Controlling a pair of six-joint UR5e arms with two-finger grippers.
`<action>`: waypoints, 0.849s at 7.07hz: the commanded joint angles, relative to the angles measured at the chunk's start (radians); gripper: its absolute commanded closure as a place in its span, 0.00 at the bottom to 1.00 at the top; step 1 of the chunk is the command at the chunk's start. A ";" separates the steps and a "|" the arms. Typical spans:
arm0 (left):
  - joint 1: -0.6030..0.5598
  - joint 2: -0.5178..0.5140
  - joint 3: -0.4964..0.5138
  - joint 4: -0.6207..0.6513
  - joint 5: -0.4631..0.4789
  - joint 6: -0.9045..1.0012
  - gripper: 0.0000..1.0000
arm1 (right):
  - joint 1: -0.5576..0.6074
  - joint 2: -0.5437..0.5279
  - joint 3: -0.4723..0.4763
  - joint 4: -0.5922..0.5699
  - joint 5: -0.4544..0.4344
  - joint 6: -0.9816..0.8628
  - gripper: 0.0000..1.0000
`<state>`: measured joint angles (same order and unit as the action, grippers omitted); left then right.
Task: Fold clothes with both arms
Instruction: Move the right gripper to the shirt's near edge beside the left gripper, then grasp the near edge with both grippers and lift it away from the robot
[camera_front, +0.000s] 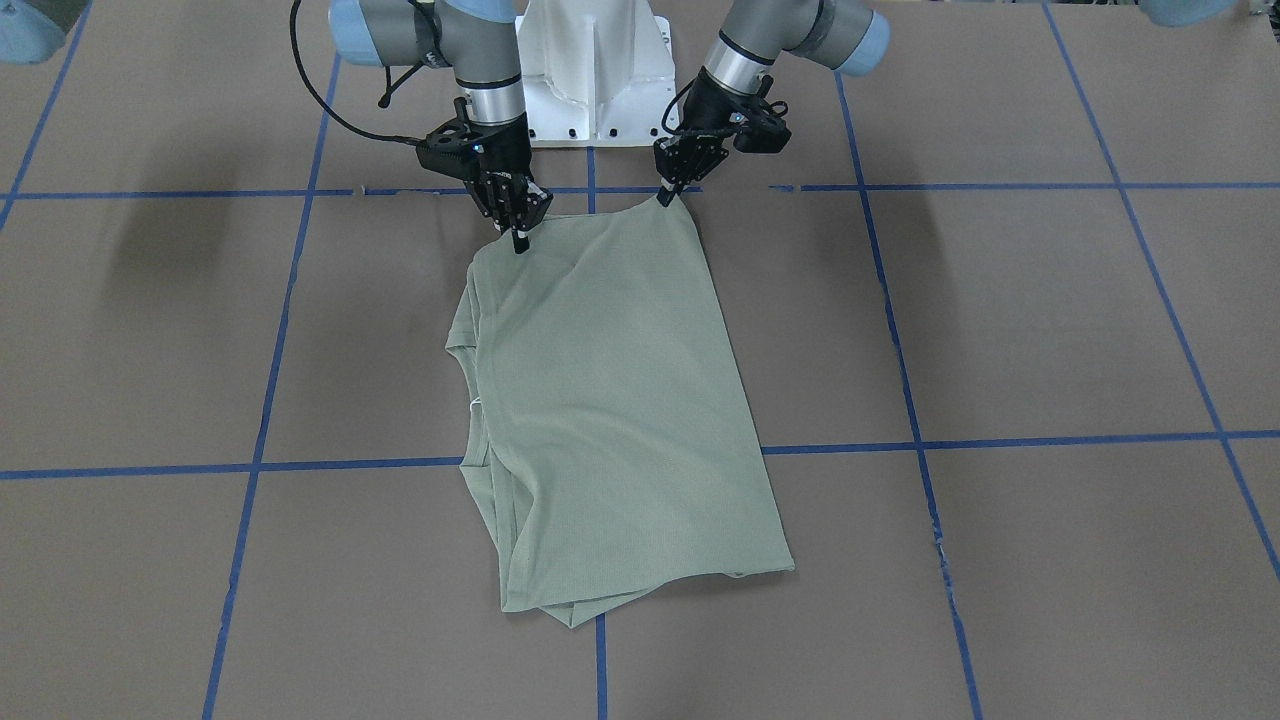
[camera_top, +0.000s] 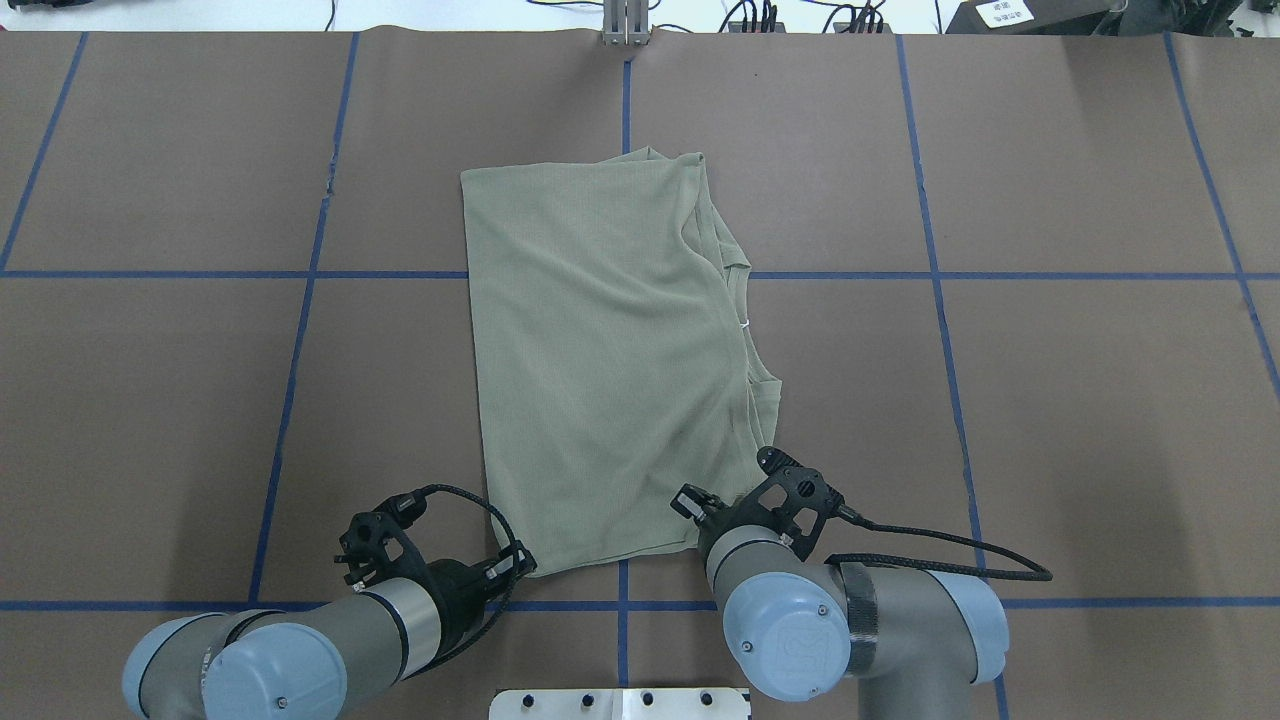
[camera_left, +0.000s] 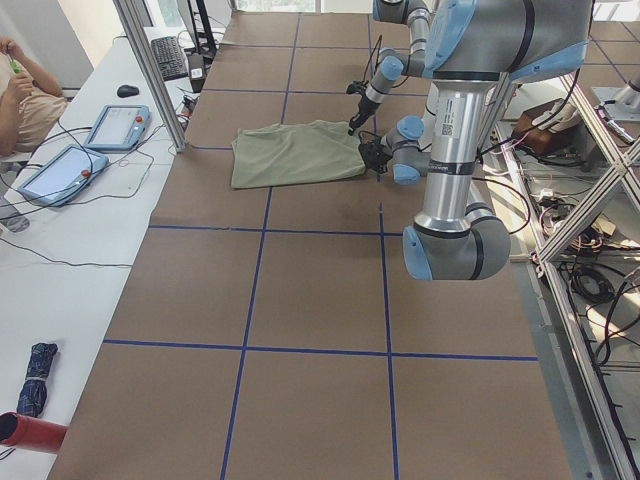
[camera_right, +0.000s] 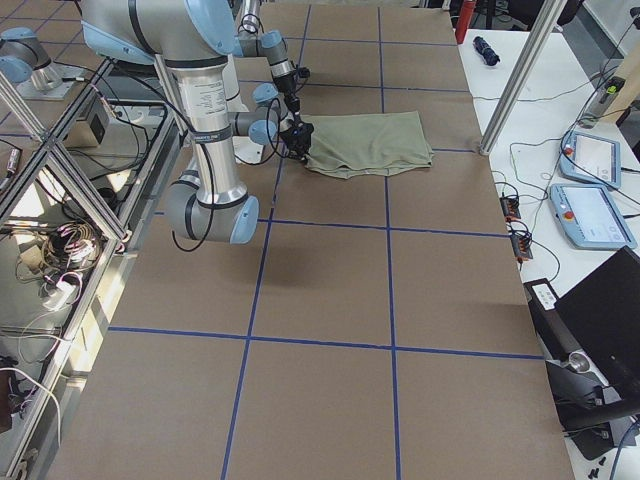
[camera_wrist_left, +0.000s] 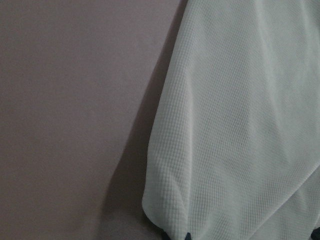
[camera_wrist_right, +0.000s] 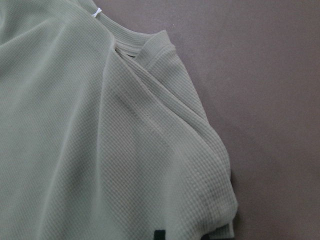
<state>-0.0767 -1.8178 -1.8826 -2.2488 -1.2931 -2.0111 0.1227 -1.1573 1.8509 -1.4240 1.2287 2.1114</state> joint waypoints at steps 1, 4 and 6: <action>0.000 0.000 -0.001 0.000 0.000 0.003 1.00 | 0.002 0.001 0.010 -0.006 0.000 -0.004 1.00; -0.021 0.061 -0.300 0.186 -0.096 0.135 1.00 | -0.009 0.002 0.306 -0.277 0.011 -0.005 1.00; -0.023 0.042 -0.569 0.463 -0.181 0.137 1.00 | -0.058 0.016 0.517 -0.494 0.014 -0.002 1.00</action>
<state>-0.0986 -1.7682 -2.2914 -1.9455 -1.4240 -1.8809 0.0902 -1.1502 2.2361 -1.7830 1.2395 2.1081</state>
